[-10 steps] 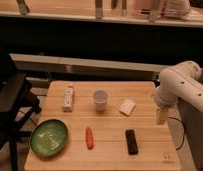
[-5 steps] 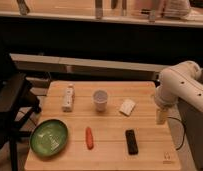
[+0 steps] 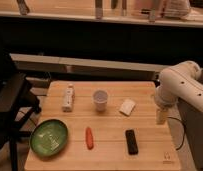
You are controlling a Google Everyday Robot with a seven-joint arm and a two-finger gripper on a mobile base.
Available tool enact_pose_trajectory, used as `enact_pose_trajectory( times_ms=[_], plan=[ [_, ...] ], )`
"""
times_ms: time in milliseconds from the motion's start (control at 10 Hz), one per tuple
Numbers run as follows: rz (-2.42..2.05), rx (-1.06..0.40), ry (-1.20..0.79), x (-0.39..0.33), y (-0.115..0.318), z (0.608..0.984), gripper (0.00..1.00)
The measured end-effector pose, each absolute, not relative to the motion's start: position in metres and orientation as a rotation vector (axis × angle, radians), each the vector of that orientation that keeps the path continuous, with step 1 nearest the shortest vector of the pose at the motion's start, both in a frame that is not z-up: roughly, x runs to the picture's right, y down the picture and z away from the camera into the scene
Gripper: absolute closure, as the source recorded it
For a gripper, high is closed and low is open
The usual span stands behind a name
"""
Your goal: Push the ceramic bowl across the table
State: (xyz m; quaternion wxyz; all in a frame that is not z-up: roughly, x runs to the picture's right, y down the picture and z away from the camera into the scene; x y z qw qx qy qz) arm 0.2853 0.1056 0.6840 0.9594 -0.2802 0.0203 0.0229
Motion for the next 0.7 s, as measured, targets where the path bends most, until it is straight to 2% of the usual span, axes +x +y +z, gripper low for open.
enact_pose_trajectory(
  times_ms=[300,700],
  plan=[
    [0.016,-0.566,0.045,0.274,0.107,0.681,0.20],
    [-0.071,-0.556,0.047,0.210,0.104,0.678,0.20]
  ],
)
